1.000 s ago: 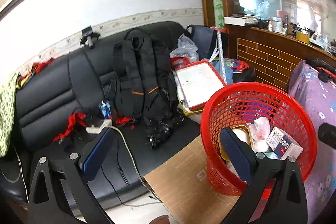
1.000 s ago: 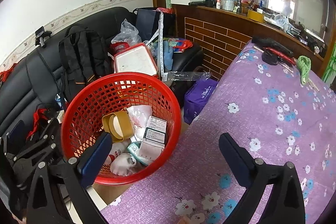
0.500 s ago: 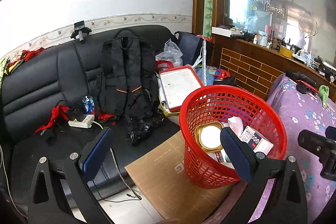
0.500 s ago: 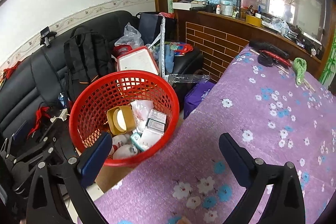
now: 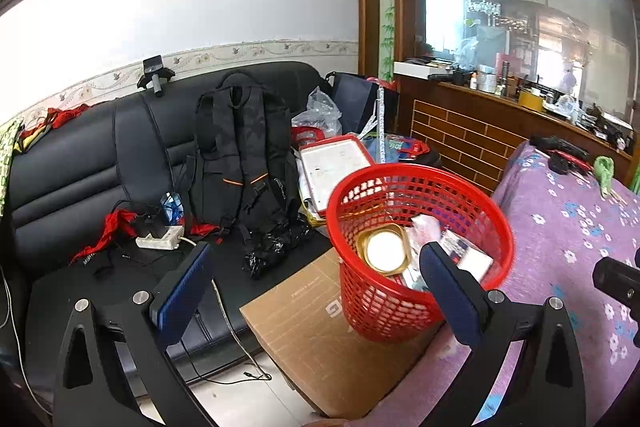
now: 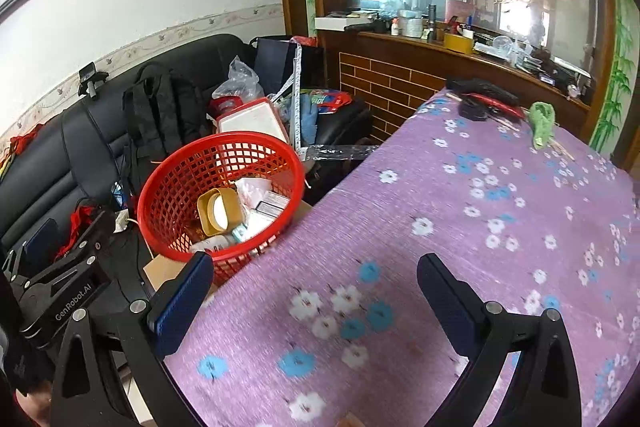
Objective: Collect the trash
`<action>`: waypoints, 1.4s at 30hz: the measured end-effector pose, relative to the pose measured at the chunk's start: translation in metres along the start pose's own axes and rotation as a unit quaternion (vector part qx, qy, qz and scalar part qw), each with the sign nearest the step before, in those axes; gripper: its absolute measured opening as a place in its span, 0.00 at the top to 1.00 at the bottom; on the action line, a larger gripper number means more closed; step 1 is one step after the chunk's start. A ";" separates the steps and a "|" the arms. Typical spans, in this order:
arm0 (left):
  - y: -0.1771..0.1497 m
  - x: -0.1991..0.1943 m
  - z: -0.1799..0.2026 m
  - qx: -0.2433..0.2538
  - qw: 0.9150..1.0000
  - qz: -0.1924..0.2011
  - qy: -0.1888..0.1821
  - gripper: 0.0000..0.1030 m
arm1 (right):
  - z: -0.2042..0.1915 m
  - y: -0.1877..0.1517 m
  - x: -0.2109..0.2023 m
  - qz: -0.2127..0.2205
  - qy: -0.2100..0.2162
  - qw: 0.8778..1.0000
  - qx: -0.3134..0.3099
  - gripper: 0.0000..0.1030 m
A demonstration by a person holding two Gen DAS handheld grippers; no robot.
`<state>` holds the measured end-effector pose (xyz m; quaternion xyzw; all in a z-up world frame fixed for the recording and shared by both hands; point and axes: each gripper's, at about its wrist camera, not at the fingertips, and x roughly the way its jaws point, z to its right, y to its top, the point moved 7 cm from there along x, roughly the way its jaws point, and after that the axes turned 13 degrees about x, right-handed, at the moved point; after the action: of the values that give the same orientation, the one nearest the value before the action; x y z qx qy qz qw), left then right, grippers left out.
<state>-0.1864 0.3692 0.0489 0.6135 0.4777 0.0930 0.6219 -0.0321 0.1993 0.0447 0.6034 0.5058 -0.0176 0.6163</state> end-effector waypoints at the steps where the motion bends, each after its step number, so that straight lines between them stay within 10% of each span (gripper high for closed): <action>1: 0.000 -0.003 0.002 0.002 1.000 0.001 -0.001 0.02 | 0.002 -0.001 -0.002 0.001 0.000 1.000 0.000 0.00; 42: -0.030 -0.140 0.079 0.066 0.993 0.078 -0.057 0.02 | 0.092 -0.080 -0.172 0.145 -0.079 0.986 0.039 0.00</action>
<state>-0.2179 0.2108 0.0743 0.6926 0.3972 0.0741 0.5975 -0.1112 0.0063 0.0757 0.6904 0.3617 0.0045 0.6265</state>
